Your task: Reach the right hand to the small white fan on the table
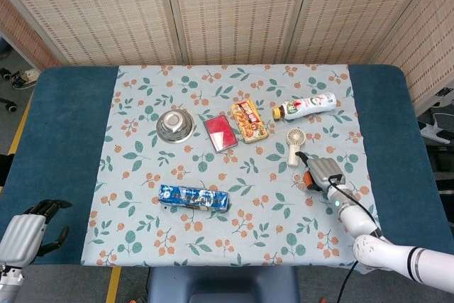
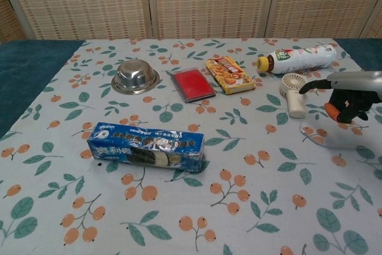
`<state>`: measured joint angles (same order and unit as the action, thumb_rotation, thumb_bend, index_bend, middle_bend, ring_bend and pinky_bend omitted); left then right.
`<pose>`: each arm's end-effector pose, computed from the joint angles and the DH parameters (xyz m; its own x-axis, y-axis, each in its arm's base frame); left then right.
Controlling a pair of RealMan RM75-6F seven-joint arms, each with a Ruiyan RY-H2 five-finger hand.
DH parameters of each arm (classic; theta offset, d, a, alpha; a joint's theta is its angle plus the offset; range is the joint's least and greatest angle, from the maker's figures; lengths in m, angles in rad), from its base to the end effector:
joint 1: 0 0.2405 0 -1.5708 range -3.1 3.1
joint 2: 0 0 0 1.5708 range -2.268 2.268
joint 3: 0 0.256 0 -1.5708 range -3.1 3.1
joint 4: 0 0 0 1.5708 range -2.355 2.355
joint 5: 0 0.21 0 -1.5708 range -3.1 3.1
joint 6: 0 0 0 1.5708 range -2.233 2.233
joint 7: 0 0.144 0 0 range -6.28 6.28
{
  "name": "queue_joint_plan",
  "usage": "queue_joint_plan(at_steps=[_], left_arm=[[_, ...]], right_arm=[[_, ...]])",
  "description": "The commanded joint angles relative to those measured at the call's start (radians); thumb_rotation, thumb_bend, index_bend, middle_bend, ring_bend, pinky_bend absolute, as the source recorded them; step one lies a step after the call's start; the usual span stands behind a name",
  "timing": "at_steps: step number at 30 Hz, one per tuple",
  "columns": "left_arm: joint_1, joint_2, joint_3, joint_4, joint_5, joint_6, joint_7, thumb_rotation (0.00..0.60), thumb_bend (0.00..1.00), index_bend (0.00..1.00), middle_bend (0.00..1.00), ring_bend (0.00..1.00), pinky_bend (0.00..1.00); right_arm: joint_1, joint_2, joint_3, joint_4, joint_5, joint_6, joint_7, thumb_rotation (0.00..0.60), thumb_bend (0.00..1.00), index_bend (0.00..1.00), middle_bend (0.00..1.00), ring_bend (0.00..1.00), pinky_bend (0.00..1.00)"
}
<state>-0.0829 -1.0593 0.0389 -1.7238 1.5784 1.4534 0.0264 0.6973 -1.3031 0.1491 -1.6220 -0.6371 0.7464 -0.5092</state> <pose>-0.2923 0.1589 0.1483 0.3829 0.1238 0.9155 0.9234 -0.0825 -0.3750 -0.2302 -0.3298 0.0285 0.3865 -0.5611 0.7320 -0.9032 -0.0698 0.4235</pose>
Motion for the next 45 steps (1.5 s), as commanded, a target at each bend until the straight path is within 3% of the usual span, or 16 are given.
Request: queue_joint_plan(at_steps=[1,19,45], left_arm=[[0.0,0.0,-0.001,0.0,0.0,0.001,-0.001,0.6,0.39,0.31,0.32,0.25,0.43],[0.0,0.0,-0.001,0.0,0.0,-0.003,-0.001,0.6,0.39,0.31,0.32,0.25,0.43],[0.0,-0.001,-0.004,0.004,-0.002,-0.002,-0.006,0.6,0.39,0.31,0.32,0.25,0.43]], right_arm=[[0.009,-0.003,-0.003,-0.001,0.012,0.002,0.003,0.6,0.7,0.06,0.75,0.6,0.68],[0.09,-0.048,-0.041,0.071,0.111,0.024,0.044,0.6,0.71,0.04,0.75,0.6,0.68],[0.119,-0.075,-0.079,0.13,0.119,0.017,0.101,0.6,0.71,0.04,0.75,0.6,0.68]])
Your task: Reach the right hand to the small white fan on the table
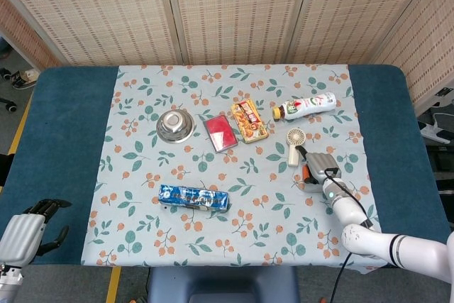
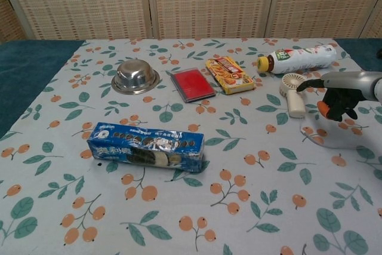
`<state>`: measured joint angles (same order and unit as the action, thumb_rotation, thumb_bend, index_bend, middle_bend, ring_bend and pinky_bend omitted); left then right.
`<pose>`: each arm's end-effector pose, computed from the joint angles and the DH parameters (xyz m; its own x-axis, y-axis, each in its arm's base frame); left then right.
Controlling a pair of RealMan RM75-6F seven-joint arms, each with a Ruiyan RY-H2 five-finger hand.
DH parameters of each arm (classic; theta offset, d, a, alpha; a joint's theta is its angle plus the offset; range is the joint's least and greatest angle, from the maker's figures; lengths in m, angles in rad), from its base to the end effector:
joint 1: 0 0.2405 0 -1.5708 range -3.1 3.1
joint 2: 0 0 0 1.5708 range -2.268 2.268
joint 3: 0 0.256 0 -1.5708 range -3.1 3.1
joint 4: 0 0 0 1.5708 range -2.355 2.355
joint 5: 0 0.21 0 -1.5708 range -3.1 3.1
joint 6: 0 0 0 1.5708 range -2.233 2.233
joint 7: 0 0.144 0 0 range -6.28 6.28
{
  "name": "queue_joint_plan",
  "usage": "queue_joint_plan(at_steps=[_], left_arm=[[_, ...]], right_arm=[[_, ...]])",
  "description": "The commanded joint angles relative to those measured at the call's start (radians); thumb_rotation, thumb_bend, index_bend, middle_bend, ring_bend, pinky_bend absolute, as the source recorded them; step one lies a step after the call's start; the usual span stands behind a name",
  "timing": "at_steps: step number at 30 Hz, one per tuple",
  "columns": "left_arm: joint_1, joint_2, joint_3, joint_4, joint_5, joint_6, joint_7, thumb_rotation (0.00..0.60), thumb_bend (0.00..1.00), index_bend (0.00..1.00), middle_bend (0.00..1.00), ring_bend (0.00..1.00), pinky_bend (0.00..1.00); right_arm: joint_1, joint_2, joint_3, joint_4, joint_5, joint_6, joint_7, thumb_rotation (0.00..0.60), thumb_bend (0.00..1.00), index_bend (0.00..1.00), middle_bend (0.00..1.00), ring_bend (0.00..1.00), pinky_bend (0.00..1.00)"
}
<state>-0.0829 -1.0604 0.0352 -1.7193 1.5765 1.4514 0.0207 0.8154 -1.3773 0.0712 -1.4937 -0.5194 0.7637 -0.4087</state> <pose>-0.2932 0.1598 0.1486 0.3805 0.1225 0.9166 0.9243 -0.0805 -0.3730 -0.2346 -0.3528 0.0145 0.3277 -0.5639 0.7580 -0.9134 0.0159 0.4067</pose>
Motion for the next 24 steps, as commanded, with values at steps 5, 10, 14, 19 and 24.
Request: queue_joint_plan(at_steps=[5,10,14,19,24], left_arm=[[-0.001,-0.001,-0.001,0.001,0.0,0.0,-0.001,0.6,0.39,0.31,0.32,0.25,0.43],[0.0,-0.001,-0.001,0.001,0.0,0.001,-0.001,0.6,0.39,0.31,0.32,0.25,0.43],[0.001,-0.001,-0.002,0.001,0.0,0.003,-0.002,0.6,0.39,0.31,0.32,0.25,0.43],[0.002,0.001,-0.002,0.0,0.0,0.005,-0.002,0.6,0.39,0.31,0.32,0.25,0.43],[0.004,0.003,-0.003,-0.003,0.001,0.009,-0.004,0.6,0.39,0.31,0.32,0.25,0.43]], right_arm=[[0.004,-0.008,-0.005,0.013,0.002,-0.003,0.007,0.6,0.71,0.04,0.75,0.6,0.68],[0.006,-0.012,-0.009,0.018,-0.002,-0.005,0.014,0.6,0.71,0.04,0.75,0.6,0.68],[0.006,-0.013,-0.012,0.02,-0.005,-0.006,0.019,0.6,0.71,0.04,0.75,0.6,0.68],[0.006,-0.017,-0.019,0.03,-0.002,-0.011,0.023,0.6,0.71,0.04,0.75,0.6,0.68],[0.006,-0.024,-0.024,0.049,0.008,-0.02,0.028,0.6,0.71,0.04,0.75,0.6,0.68]])
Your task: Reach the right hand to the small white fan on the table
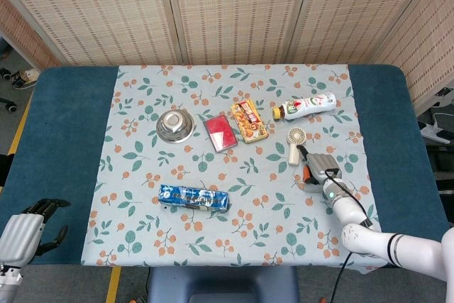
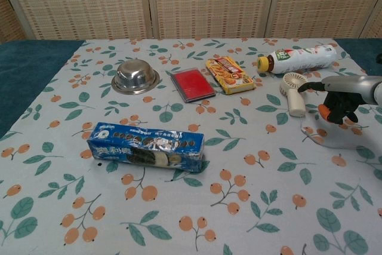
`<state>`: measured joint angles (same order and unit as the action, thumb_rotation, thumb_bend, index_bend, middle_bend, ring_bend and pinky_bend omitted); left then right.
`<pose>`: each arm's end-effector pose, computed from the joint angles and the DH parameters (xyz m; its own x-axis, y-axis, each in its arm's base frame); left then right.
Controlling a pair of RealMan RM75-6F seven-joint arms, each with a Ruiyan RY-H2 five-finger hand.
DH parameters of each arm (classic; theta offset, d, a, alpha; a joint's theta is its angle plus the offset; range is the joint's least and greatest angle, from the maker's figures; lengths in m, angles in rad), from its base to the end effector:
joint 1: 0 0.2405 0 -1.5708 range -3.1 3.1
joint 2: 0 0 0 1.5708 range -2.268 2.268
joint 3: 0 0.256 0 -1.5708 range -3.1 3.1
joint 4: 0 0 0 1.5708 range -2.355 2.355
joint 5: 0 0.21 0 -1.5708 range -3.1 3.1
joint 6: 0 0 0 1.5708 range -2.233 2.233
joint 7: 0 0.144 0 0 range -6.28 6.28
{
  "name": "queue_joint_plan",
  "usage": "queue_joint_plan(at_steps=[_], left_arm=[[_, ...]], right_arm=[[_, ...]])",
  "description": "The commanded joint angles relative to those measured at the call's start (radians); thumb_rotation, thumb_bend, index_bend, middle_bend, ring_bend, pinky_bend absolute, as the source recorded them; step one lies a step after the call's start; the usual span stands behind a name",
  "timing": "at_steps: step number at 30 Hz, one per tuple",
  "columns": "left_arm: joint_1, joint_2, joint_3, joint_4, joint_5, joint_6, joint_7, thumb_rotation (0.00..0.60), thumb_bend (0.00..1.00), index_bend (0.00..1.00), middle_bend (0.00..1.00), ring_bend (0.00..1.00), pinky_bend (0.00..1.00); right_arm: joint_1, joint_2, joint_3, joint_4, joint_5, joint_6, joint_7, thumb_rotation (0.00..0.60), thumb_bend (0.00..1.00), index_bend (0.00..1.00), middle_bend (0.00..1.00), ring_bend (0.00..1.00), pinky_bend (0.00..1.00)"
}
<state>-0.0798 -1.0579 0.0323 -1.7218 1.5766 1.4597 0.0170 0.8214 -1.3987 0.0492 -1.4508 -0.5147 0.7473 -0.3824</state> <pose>-0.2927 0.1597 0.1506 0.3765 0.1129 0.9195 0.9259 -0.0774 -0.3696 -0.2428 -0.3535 0.0093 0.3189 -0.5759 0.7527 -0.9116 0.0310 0.4100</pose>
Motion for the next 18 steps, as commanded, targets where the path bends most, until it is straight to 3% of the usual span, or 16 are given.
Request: queue_joint_plan(at_steps=[1,12,18], left_arm=[[0.001,0.001,0.0,-0.001,0.001,0.001,0.0,0.6,0.39,0.31,0.32,0.25,0.43],[0.001,0.003,0.0,-0.002,0.001,0.001,0.0,0.6,0.39,0.31,0.32,0.25,0.43],[0.001,0.003,0.002,-0.003,0.004,0.0,0.002,0.6,0.39,0.31,0.32,0.25,0.43]], right_arm=[[0.001,-0.006,-0.003,0.012,0.006,-0.006,0.003,0.6,0.71,0.04,0.75,0.6,0.68],[-0.007,-0.005,-0.005,0.021,-0.013,-0.005,0.02,0.6,0.71,0.04,0.75,0.6,0.68],[-0.074,0.054,-0.03,-0.085,-0.155,0.113,0.04,0.6,0.71,0.04,0.75,0.6,0.68]])
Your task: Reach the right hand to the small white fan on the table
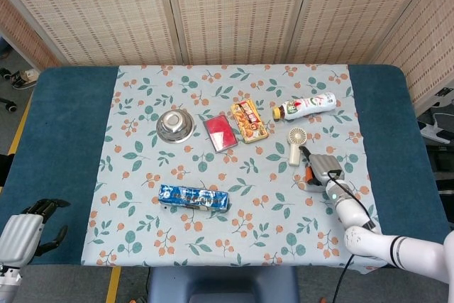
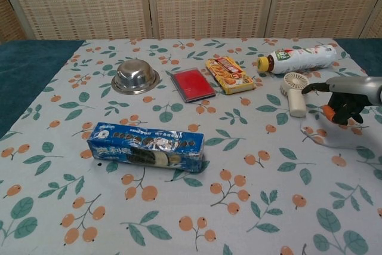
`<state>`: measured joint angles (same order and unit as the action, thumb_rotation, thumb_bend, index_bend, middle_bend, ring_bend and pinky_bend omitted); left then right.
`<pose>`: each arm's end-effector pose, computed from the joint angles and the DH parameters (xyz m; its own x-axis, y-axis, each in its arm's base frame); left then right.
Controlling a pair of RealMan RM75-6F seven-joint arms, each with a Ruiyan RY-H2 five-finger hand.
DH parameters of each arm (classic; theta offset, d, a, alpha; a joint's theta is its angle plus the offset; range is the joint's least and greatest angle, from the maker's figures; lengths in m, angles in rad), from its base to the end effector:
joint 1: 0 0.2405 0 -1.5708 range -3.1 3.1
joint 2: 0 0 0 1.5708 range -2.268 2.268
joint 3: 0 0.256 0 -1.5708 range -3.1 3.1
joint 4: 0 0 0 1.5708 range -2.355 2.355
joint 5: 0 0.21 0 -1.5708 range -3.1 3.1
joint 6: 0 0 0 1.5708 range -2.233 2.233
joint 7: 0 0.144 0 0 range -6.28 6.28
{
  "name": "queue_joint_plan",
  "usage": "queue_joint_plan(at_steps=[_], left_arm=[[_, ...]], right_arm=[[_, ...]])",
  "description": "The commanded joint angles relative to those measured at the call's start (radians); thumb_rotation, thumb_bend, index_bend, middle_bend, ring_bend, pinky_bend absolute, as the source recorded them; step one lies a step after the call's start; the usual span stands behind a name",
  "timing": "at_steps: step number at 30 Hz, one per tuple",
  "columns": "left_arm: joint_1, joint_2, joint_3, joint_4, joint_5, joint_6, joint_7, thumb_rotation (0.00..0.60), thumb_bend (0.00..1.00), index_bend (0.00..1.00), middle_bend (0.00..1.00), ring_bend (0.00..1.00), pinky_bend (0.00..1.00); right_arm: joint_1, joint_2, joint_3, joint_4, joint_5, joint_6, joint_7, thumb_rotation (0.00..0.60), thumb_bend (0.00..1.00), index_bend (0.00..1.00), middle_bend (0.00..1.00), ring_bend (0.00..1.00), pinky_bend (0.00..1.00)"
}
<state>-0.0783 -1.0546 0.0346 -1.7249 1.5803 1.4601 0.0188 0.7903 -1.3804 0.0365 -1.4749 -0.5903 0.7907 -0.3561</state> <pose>-0.2923 0.1587 0.1509 0.3785 0.1150 0.9184 0.9251 -0.0795 -0.3713 -0.2475 -0.3466 0.0166 0.3450 -0.5480 0.7621 -0.9077 0.0118 0.4194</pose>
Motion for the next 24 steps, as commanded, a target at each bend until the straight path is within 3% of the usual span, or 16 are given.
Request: queue_joint_plan(at_steps=[1,6,9,11,14,17,24], left_arm=[[-0.001,-0.001,-0.001,0.001,0.0,-0.002,0.0,0.6,0.39,0.31,0.32,0.25,0.43],[-0.002,-0.004,-0.001,0.004,-0.002,-0.004,0.001,0.6,0.39,0.31,0.32,0.26,0.43],[-0.003,-0.005,-0.002,0.006,-0.005,-0.007,0.001,0.6,0.39,0.31,0.32,0.25,0.43],[-0.004,-0.005,-0.001,0.006,-0.005,-0.008,0.004,0.6,0.39,0.31,0.32,0.25,0.43],[-0.004,-0.008,-0.001,0.004,-0.002,-0.008,0.01,0.6,0.39,0.31,0.32,0.25,0.43],[-0.006,-0.012,-0.001,0.007,0.001,-0.01,0.016,0.6,0.39,0.31,0.32,0.25,0.43],[-0.016,-0.027,-0.001,0.02,-0.005,-0.031,0.025,0.6,0.39,0.31,0.32,0.25,0.43]], right_arm=[[-0.068,0.052,-0.03,-0.088,-0.127,0.11,0.018,0.6,0.71,0.04,0.75,0.6,0.68],[-0.196,0.096,-0.106,-0.152,-0.346,0.311,0.041,0.6,0.71,0.04,0.75,0.58,0.66],[-0.291,0.099,-0.149,-0.132,-0.464,0.438,0.083,0.6,0.7,0.04,0.75,0.51,0.62],[-0.354,0.089,-0.17,-0.089,-0.542,0.521,0.131,0.6,0.63,0.04,0.71,0.45,0.56],[-0.429,0.041,-0.183,0.039,-0.654,0.631,0.21,0.6,0.46,0.05,0.62,0.4,0.52],[-0.481,-0.006,-0.181,0.165,-0.716,0.693,0.269,0.6,0.35,0.08,0.51,0.32,0.46],[-0.533,-0.028,-0.162,0.229,-0.789,0.742,0.282,0.6,0.28,0.08,0.37,0.19,0.33]])
